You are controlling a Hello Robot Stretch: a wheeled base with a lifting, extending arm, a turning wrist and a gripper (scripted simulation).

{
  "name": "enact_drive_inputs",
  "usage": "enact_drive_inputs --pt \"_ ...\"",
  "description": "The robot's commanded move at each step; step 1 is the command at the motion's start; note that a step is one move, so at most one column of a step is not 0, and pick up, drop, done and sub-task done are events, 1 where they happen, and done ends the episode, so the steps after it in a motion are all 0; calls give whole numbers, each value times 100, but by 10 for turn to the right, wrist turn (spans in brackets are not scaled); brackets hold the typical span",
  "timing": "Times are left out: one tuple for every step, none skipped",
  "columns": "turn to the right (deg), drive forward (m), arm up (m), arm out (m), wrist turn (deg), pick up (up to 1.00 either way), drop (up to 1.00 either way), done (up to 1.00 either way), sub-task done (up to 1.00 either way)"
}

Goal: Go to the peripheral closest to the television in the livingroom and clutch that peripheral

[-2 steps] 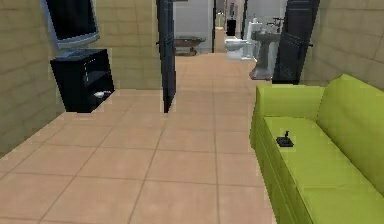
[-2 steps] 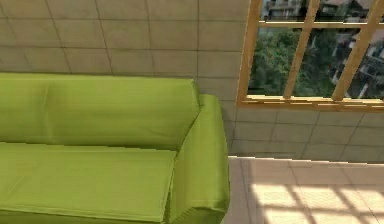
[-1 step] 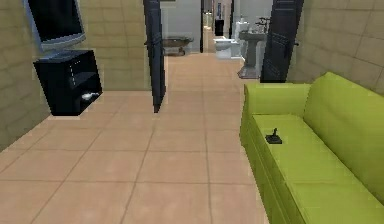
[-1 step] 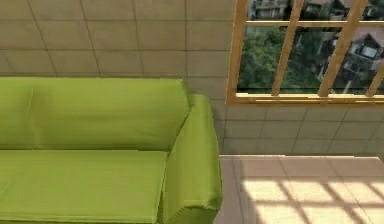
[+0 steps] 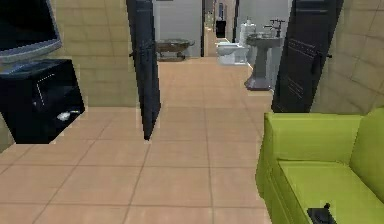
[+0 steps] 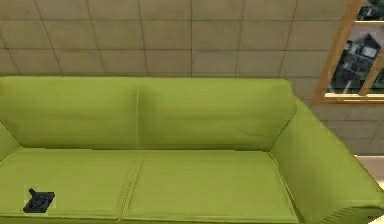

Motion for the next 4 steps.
enact_drive_inputs --pt "-420 0 0 0 0 0 0 0 0" --pt "450 0 0 0 0 0 0 0 0" --pt "90 0 0 0 0 0 0 0 0" --pt "0 100 0 0 0 0 0 0 0"
